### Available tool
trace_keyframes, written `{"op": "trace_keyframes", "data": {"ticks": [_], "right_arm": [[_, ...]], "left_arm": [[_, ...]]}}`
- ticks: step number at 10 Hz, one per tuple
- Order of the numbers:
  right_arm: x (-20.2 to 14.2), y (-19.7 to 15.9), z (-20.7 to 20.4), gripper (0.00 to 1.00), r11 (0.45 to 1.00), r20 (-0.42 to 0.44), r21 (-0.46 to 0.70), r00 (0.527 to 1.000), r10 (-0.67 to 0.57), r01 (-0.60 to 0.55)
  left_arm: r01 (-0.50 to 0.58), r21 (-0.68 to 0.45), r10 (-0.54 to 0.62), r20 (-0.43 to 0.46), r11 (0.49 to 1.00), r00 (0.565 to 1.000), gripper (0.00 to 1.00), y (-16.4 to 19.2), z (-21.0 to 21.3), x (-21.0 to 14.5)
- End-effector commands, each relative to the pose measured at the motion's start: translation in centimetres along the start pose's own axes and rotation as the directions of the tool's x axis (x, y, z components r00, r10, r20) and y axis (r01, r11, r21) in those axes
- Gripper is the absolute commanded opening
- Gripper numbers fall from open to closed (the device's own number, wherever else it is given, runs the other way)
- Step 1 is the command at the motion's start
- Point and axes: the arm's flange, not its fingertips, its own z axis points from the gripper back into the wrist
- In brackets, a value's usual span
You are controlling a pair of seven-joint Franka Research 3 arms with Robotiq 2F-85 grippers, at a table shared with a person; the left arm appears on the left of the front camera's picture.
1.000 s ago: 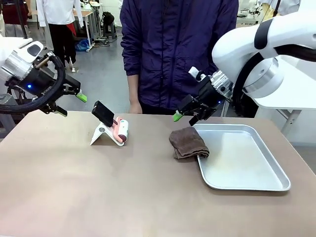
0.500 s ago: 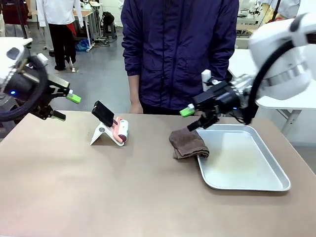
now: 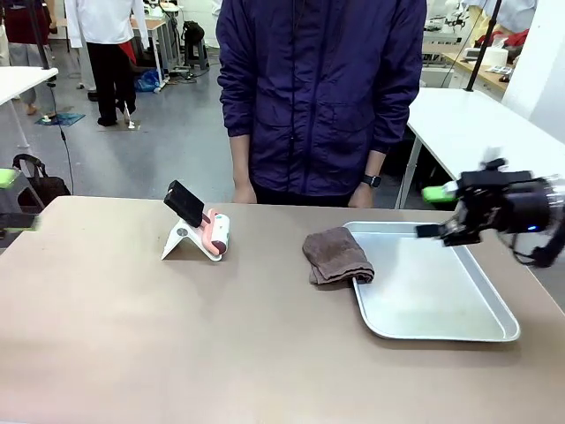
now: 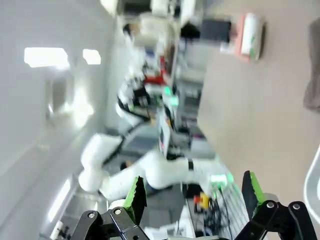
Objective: Clean the surface of the table.
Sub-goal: Return the Lint Roller and towel to their original positions.
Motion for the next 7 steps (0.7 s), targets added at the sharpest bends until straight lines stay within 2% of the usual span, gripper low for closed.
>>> {"op": "trace_keyframes", "data": {"ticks": [1,2,4,5,6,7], "right_arm": [[-3.3,-1.8,3.4,1.0,0.998,0.218,0.059,0.976,0.013,-0.026],[-3.9,-3.2,5.3,1.0,0.997,0.343,0.079,0.939,-0.016,-0.012],[-4.3,-5.1,6.7,1.0,0.993,0.422,0.113,0.907,-0.01,-0.042],[1.4,-3.0,8.8,1.0,0.997,0.325,0.067,0.944,-0.053,0.033],[1.4,-3.0,8.8,1.0,0.997,0.325,0.067,0.944,-0.053,0.033],[1.4,-3.0,8.8,1.0,0.997,0.325,0.067,0.944,-0.053,0.033]], "left_arm": [[-0.047,-0.067,0.046,-0.003,0.997,0.999,1.0,2.9,2.8,-1.3],[-0.113,-0.046,0.113,-0.002,0.993,0.994,1.0,4.1,3.7,-0.4],[-0.201,-0.031,0.2,-0.027,0.979,0.979,1.0,5.9,4.2,1.5],[-0.225,-0.05,0.227,0.019,0.973,0.974,1.0,6.3,4.4,2.4],[-0.167,-0.042,0.168,0.004,0.985,0.986,1.0,5.5,4.1,-0.8],[-0.167,-0.042,0.168,0.004,0.985,0.986,1.0,5.5,4.1,-0.8]]}}
